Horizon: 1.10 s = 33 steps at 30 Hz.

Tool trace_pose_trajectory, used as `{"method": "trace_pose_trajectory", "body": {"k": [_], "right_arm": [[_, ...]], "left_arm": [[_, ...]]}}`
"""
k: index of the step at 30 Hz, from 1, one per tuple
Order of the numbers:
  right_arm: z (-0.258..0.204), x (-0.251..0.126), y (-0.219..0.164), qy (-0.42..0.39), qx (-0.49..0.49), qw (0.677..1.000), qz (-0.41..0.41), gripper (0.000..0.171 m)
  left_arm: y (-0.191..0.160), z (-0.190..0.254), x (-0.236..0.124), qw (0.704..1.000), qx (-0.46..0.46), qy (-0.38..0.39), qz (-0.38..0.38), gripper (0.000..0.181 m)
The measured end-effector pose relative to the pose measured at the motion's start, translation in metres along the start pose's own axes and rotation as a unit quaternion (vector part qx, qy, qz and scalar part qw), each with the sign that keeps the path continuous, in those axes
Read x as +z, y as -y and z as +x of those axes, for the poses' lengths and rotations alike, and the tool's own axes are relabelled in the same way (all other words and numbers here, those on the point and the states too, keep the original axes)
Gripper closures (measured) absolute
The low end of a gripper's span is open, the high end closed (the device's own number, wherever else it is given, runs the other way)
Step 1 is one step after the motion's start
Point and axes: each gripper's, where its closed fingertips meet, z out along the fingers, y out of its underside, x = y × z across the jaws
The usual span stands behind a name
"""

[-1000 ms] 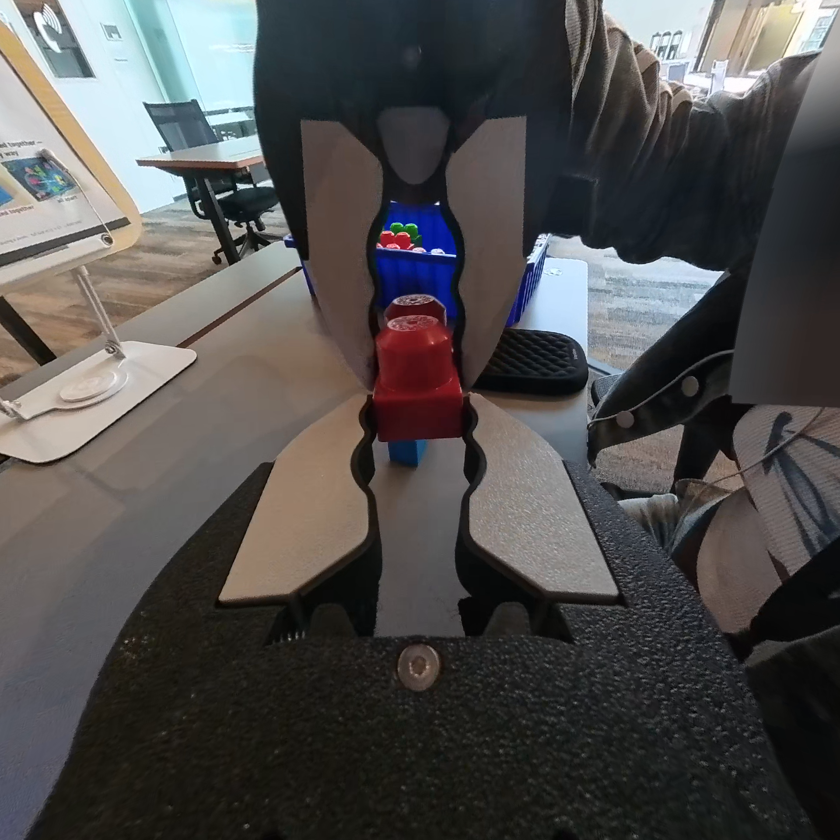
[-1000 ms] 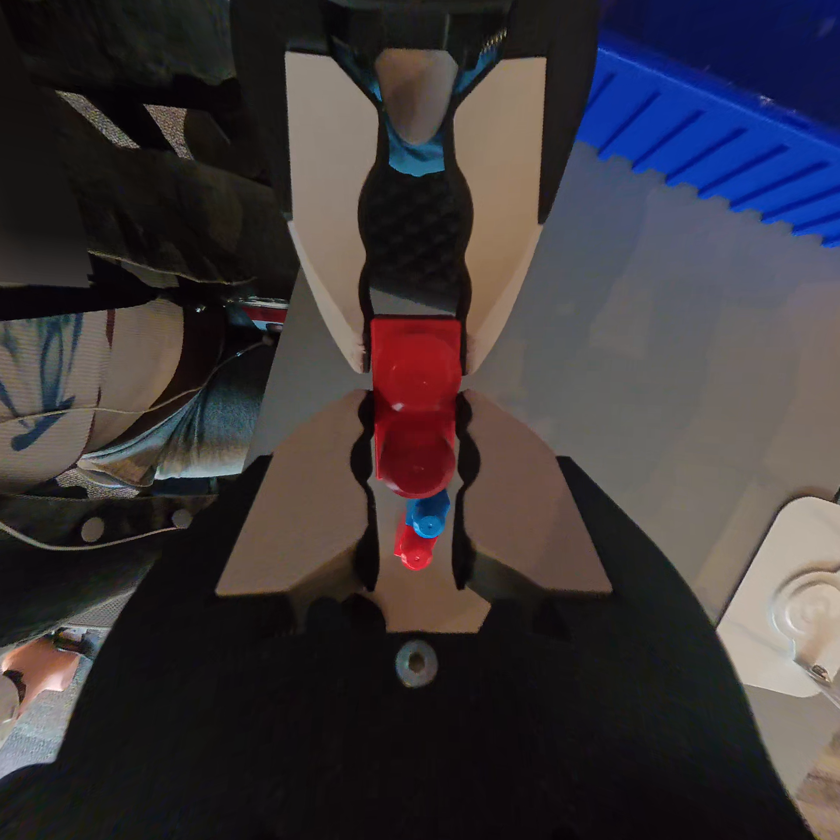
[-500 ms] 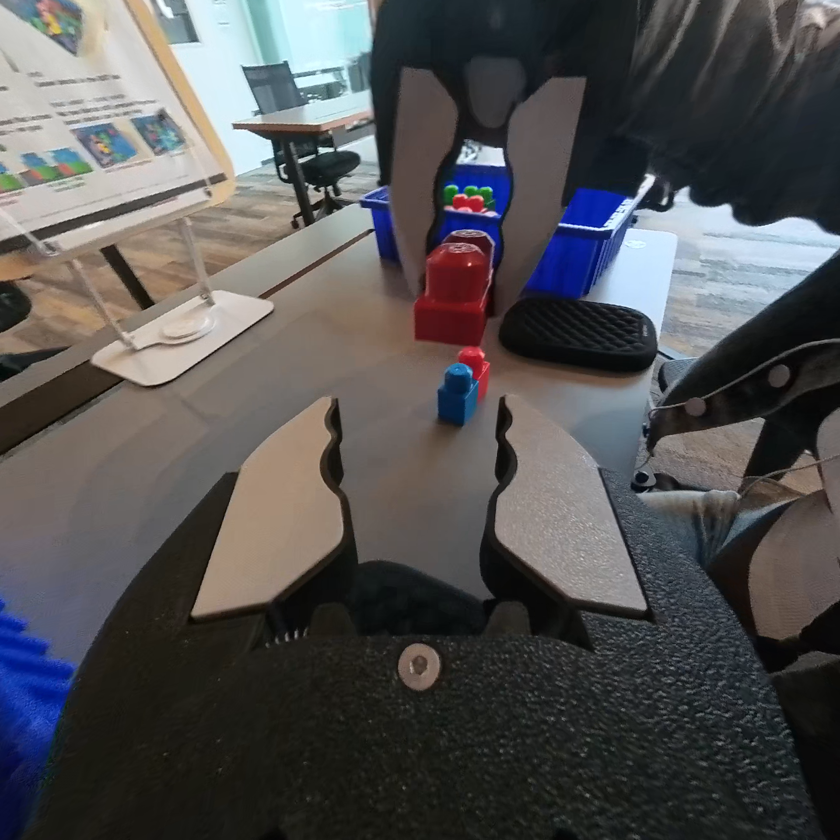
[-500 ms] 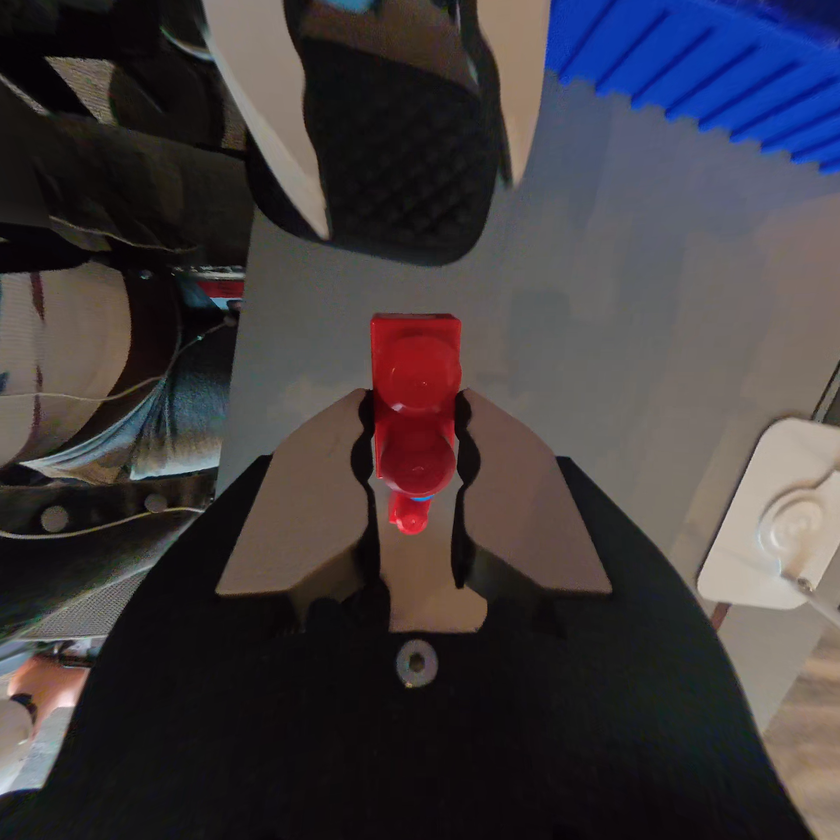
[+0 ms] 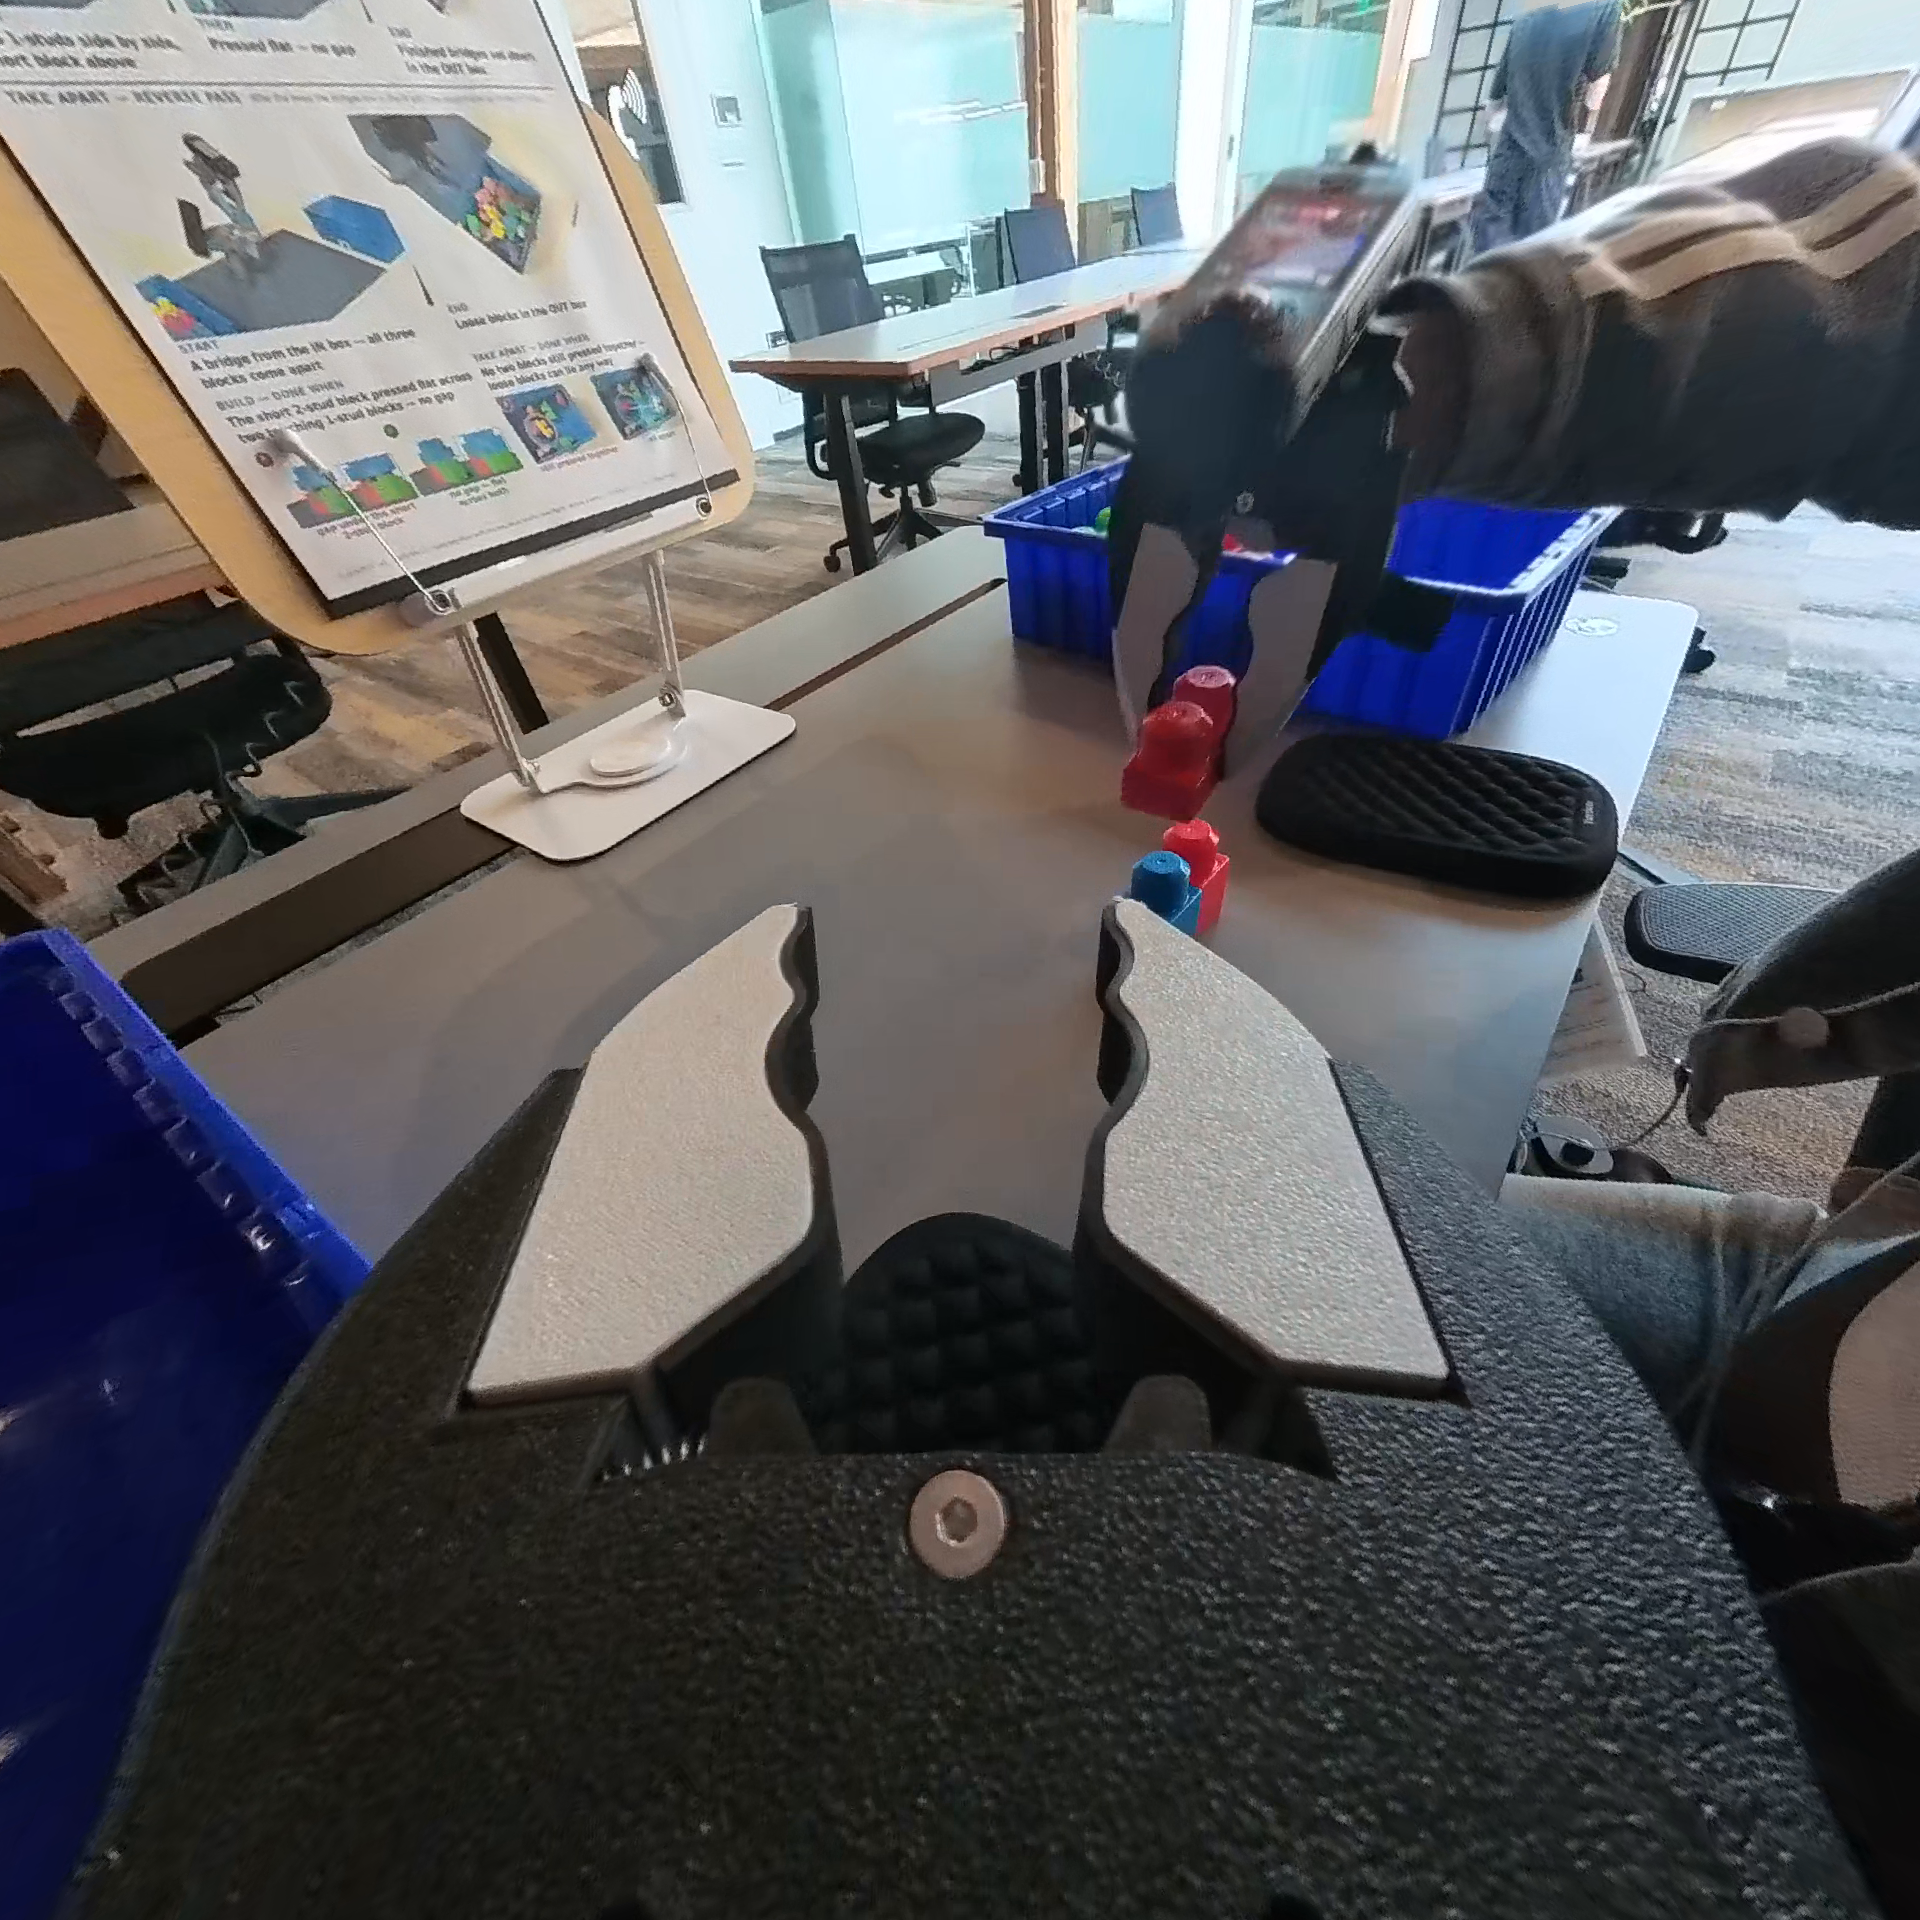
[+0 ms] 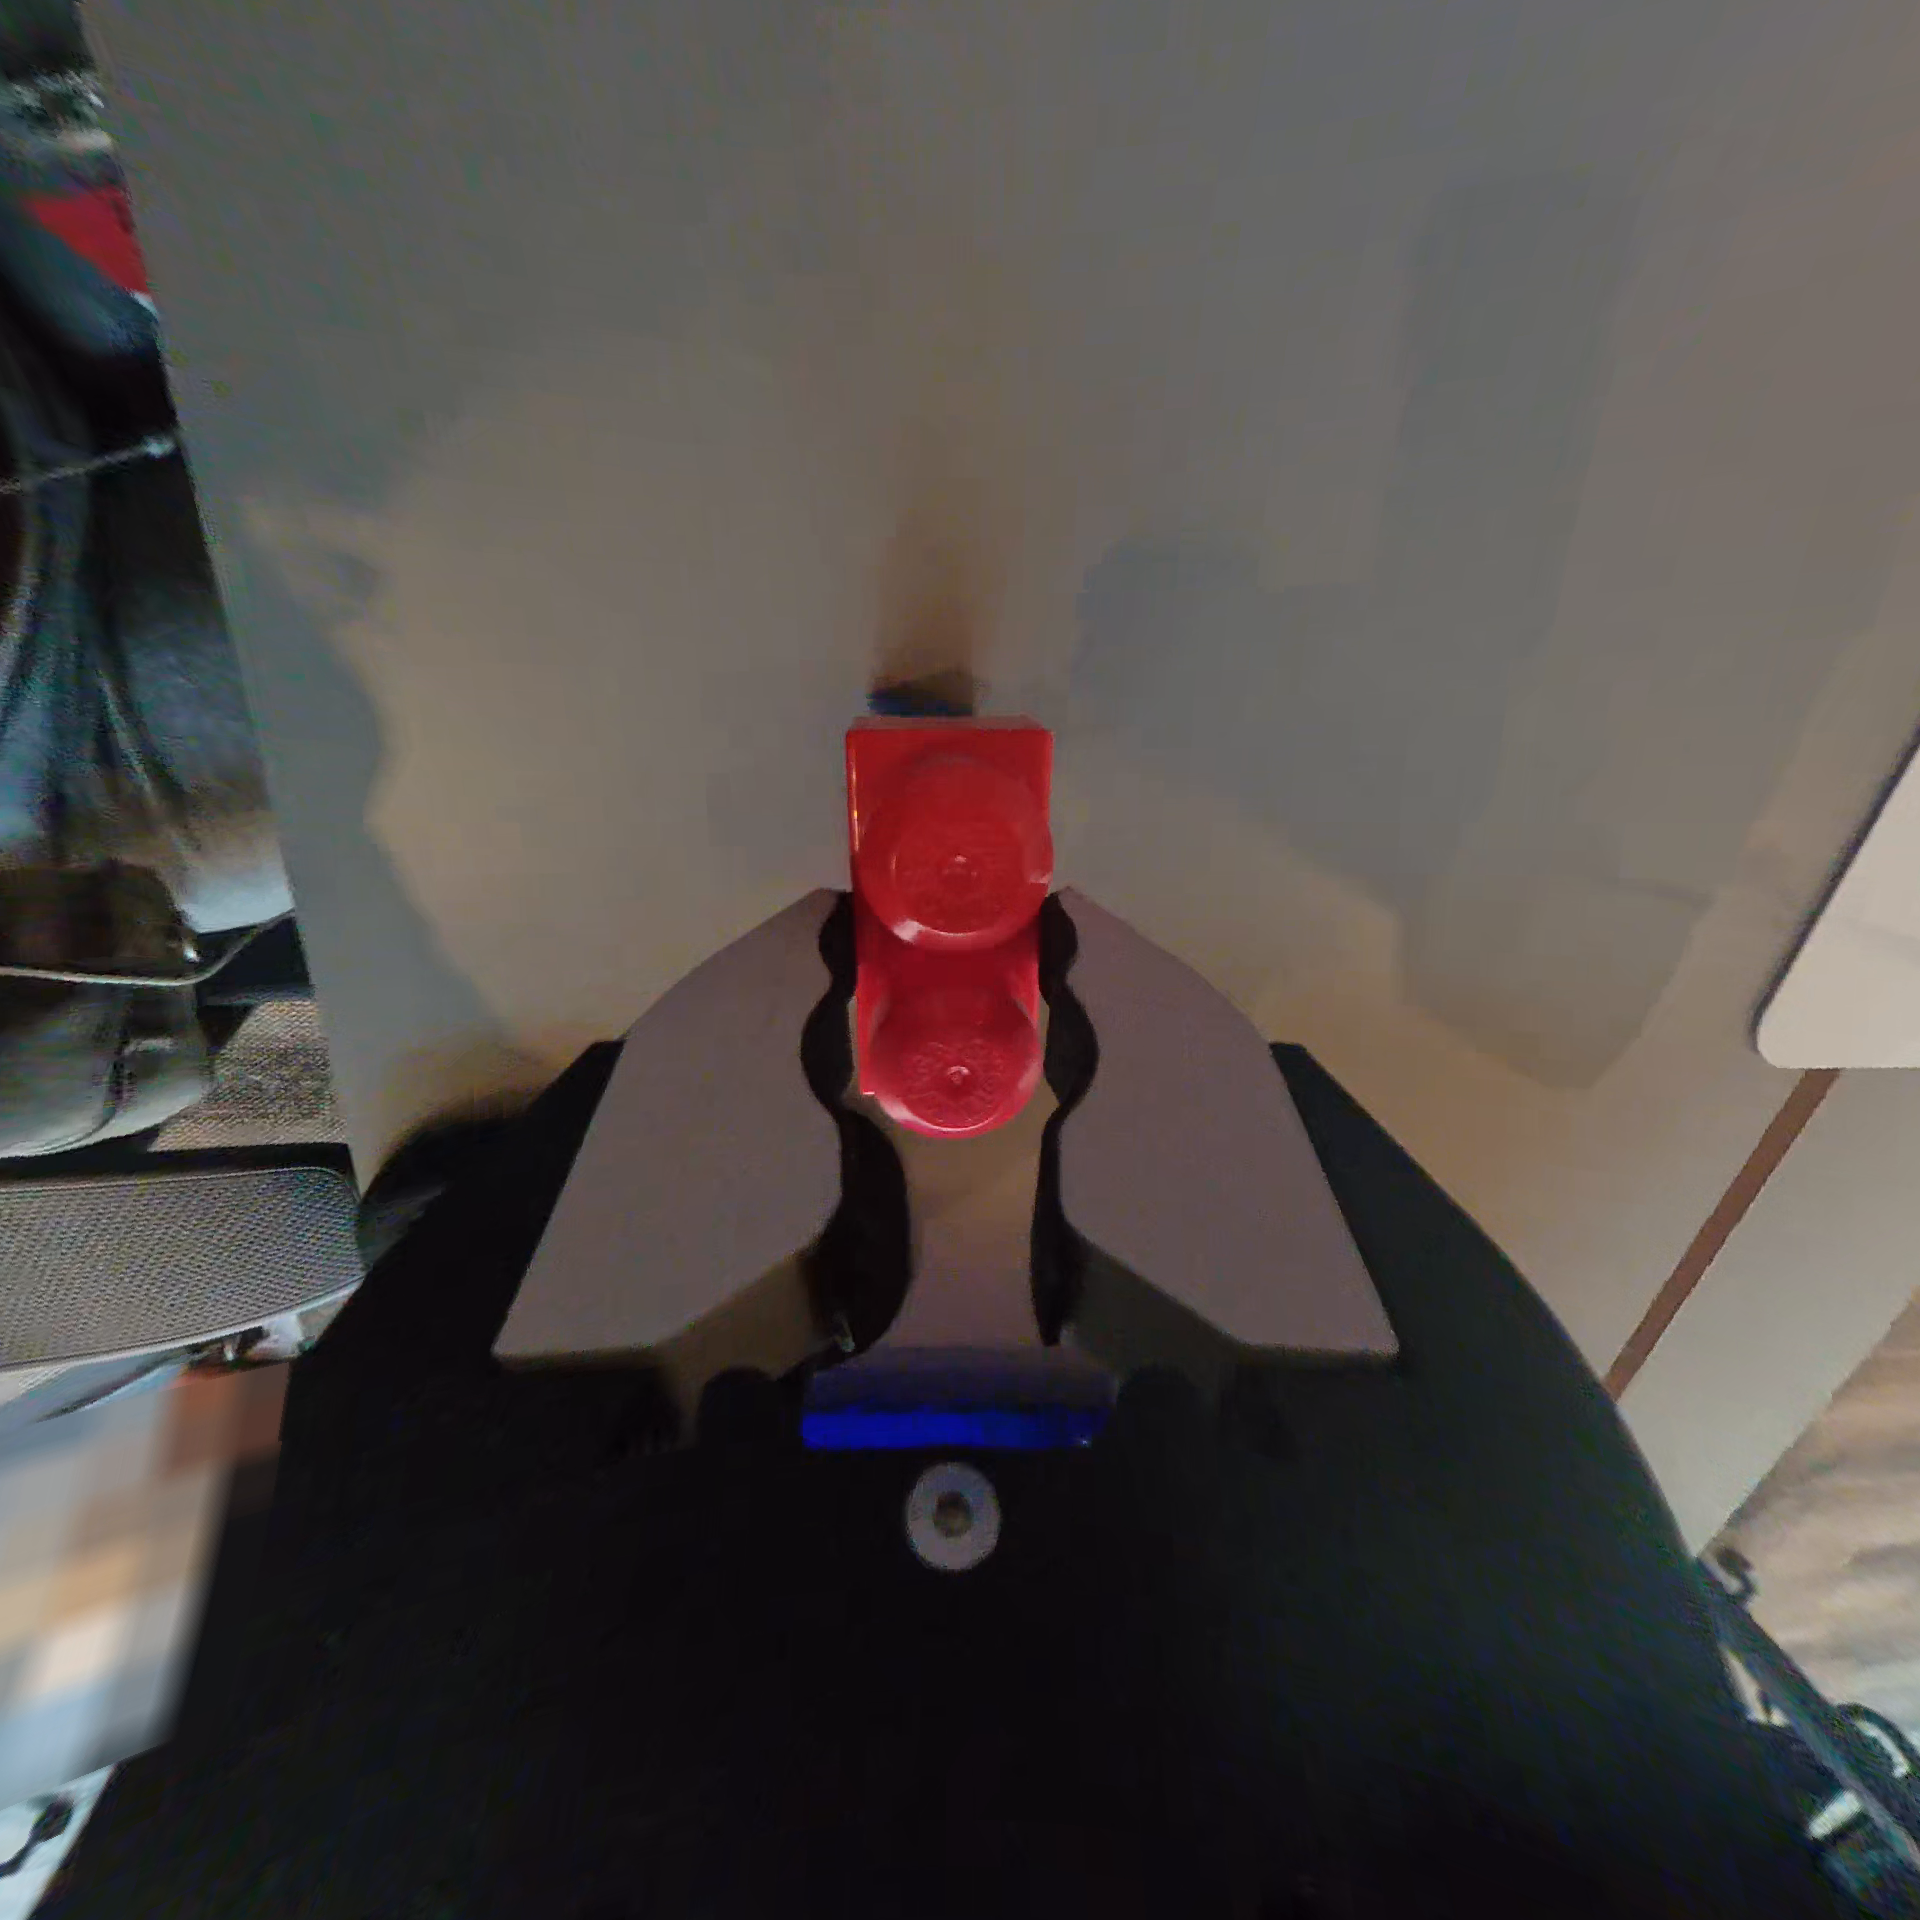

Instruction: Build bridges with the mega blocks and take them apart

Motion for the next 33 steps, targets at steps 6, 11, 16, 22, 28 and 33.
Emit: {"method": "trace_pose_trajectory", "body": {"k": [6,11,16,22,28,33], "right_arm": [[-0.001,0.025,-0.008,0.026,0.029,0.999,-0.002,0.138],[0.0,0.036,-0.011,0.033,0.051,0.998,0.009,0.138],[-0.002,0.042,-0.015,0.038,0.053,0.998,0.001,0.138],[-0.002,0.047,-0.013,0.042,0.062,0.997,0.008,0.138],[-0.006,0.055,-0.016,0.046,0.066,0.997,0.0,0.138],[-0.007,0.057,-0.015,0.051,0.08,0.995,0.001,0.138]], "left_arm": [[-0.003,0.001,0.001,1.0,0.007,0.0,-0.009,0.133],[-0.004,0.001,0.003,1.0,0.004,-0.006,-0.006,0.135],[-0.008,0.0,0.006,1.0,0.0,-0.009,-0.01,0.135],[-0.012,-0.001,0.007,1.0,-0.001,-0.011,-0.016,0.136],[-0.014,-0.002,0.009,1.0,-0.004,-0.015,-0.018,0.136],[-0.017,-0.001,0.01,1.0,-0.005,-0.018,-0.022,0.136]]}}
